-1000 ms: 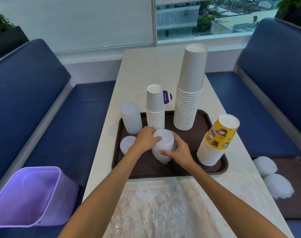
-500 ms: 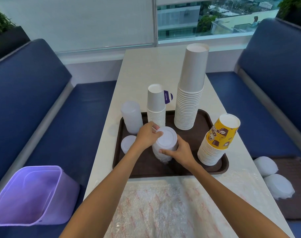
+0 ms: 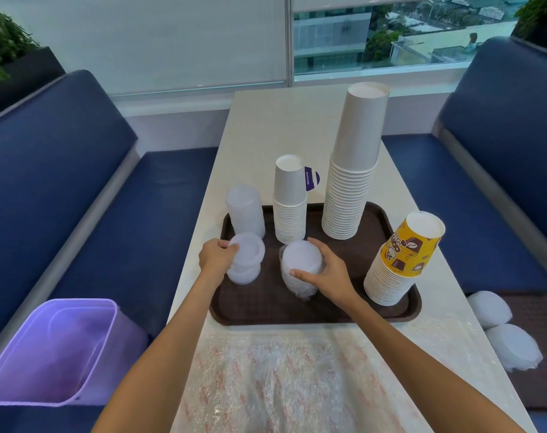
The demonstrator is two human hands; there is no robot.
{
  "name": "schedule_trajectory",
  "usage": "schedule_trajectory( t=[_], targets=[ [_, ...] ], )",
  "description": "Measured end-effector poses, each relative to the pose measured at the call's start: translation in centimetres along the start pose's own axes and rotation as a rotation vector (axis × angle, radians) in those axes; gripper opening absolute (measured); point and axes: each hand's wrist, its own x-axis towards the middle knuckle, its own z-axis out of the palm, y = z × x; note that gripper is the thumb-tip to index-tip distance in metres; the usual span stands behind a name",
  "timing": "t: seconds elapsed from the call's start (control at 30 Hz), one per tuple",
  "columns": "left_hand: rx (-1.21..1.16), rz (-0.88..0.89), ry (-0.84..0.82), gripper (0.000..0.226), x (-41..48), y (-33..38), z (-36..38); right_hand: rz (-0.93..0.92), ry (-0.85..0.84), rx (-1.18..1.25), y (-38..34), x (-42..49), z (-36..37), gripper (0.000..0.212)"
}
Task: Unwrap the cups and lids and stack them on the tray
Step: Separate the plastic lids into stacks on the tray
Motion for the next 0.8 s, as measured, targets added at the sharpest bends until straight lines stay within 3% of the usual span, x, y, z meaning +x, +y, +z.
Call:
schedule_trajectory(
  t=[0.13, 0.4, 0.6, 0.8],
  targets=[
    [0.107, -0.025, 0.045, 0.020, 0.2, -1.2, 0.5, 0.000, -0.007, -0.010, 0.1, 0.1, -0.1, 0.078],
    [0.301, 0.124, 0.083, 0.038, 0.3, -2.2, 1.1, 0.017, -0.012, -0.012, 0.5, 0.3, -0.1, 0.078],
    [0.395, 0.284, -0.080, 0.086, -0.5, -2.7, 1.3, 0.029, -0.014, -0.018, 0.7, 0.4, 0.0, 0.078],
    [0.453, 0.284, -0.143, 0.086, -0.2, -3.2, 1.8, 0.042, -0.023, -0.013, 0.7, 0.5, -0.1, 0.078]
  ],
)
